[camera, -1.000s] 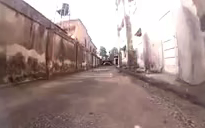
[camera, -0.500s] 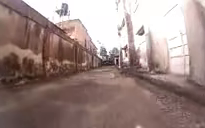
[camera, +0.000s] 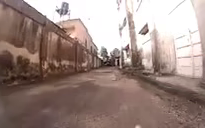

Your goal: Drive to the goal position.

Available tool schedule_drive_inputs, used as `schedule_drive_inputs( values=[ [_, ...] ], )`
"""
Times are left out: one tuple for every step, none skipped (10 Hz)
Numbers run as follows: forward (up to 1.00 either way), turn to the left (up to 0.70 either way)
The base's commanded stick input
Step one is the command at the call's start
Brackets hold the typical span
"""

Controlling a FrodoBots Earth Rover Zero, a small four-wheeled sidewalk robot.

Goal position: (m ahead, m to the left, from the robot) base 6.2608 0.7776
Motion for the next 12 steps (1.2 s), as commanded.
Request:
schedule_drive_inputs(
  values=[
    [0.65,-0.01],
    [0.65,-0.27],
    [0.65,-0.31],
    [0.65,-0.30],
    [0.65,0.01],
    [0.65,0.01],
    [0.65,0.01],
    [0.65,0.01],
    [0.65,0.01],
    [0.65,0.01],
    [0.65,0.00],
    [0.65,-0.01]
  ],
)
